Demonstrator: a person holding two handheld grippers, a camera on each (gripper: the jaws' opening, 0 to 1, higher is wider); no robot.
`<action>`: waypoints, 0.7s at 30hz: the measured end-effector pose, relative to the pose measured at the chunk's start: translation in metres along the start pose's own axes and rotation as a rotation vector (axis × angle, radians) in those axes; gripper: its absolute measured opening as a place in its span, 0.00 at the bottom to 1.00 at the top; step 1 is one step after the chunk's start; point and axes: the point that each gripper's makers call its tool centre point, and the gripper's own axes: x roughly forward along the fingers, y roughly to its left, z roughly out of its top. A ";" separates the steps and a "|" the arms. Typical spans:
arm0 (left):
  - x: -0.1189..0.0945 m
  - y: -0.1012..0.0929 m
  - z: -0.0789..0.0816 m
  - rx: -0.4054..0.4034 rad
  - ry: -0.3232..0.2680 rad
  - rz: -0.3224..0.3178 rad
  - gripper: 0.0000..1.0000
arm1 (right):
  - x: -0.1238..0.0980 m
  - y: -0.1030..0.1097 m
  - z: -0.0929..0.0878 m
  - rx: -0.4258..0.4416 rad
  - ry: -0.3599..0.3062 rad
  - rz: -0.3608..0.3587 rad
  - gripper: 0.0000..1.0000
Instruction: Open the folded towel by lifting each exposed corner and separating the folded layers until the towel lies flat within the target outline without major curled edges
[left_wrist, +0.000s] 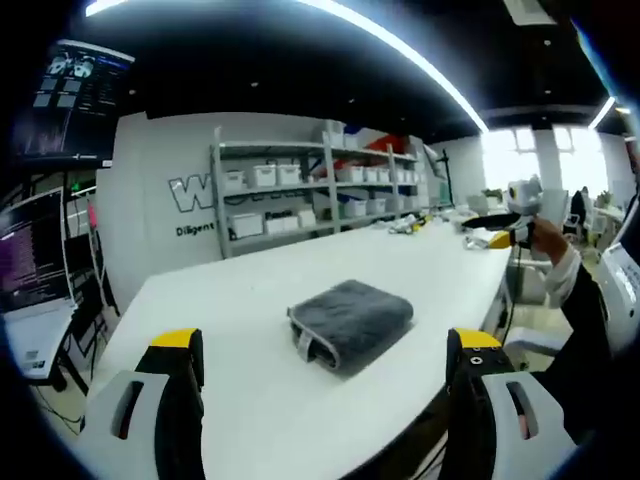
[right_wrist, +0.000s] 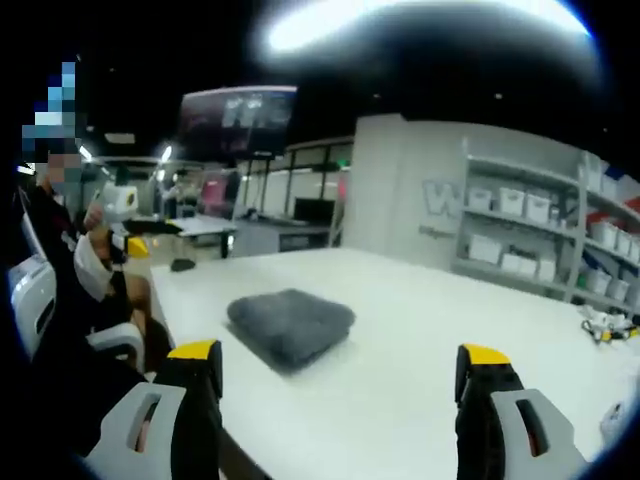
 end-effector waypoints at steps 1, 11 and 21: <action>-0.001 0.001 0.000 0.000 0.000 0.002 1.00 | 0.001 0.000 0.001 0.003 -0.003 -0.001 0.98; -0.009 0.001 0.002 -0.007 -0.011 0.002 1.00 | 0.003 0.010 0.001 -0.003 -0.005 0.012 0.98; -0.009 -0.002 0.003 -0.008 -0.017 -0.002 1.00 | 0.003 0.010 0.000 -0.002 -0.004 0.010 0.97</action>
